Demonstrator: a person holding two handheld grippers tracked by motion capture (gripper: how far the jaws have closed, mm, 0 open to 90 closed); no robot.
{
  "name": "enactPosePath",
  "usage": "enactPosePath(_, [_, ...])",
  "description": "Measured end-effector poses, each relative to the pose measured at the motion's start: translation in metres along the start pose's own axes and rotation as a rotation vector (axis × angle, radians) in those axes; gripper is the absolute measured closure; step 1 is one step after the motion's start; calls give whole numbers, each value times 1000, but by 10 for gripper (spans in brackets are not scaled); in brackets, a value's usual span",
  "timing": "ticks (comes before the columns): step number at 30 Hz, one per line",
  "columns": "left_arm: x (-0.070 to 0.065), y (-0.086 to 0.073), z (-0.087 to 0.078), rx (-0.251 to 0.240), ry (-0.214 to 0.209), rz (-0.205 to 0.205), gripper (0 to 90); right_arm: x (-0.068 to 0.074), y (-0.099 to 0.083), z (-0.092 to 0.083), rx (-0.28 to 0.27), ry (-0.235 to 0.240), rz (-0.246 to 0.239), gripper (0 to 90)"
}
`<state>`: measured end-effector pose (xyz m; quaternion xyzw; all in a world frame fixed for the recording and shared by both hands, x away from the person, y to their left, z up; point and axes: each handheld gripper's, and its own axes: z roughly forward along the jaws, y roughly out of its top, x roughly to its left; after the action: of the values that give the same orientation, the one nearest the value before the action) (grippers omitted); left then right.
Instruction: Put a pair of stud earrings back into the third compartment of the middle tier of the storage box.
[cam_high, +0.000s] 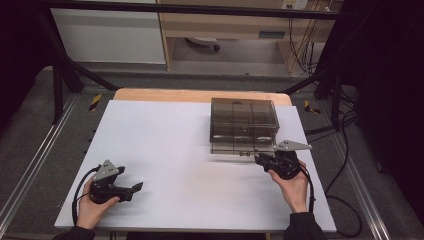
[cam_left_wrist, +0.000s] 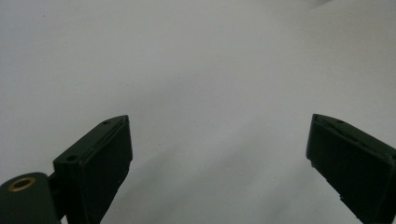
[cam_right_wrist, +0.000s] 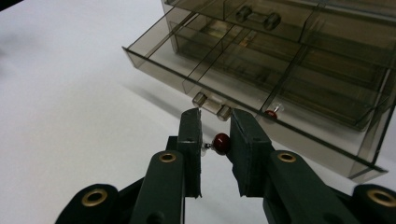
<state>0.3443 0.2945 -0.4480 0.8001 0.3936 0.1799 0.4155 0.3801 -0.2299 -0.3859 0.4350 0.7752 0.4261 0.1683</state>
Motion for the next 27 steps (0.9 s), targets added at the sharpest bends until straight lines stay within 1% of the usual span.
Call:
enactPosePath(6, [0, 0, 0, -1, 0, -1, 65, -5, 8, 0, -7, -17, 3, 748])
enactPosePath(7, [0, 0, 0, 0, 0, -2, 65, -5, 9, 0, -8, -20, 13, 748])
enactPosePath(8, [0, 0, 0, 0, 0, -2, 65, -7, 11, 0, -12, -23, 9, 748])
enactPosePath(15, [0, 0, 0, 2, 2, 1, 65, -15, 19, 2, -17, -50, 22, 748])
enactPosePath(17, [0, 0, 0, 1, 1, 1, 65, -18, 22, 4, -16, -57, 31, 748])
enactPosePath(20, [0, 0, 0, 0, 2, 0, 65, -22, 24, 9, -15, -67, 32, 748])
enactPosePath(24, [0, 0, 1, 2, 3, 0, 65, -27, 26, 14, -12, -80, 49, 748])
enactPosePath(27, [0, 0, 1, 2, 2, 1, 65, -33, 26, 20, 1, -95, 56, 748])
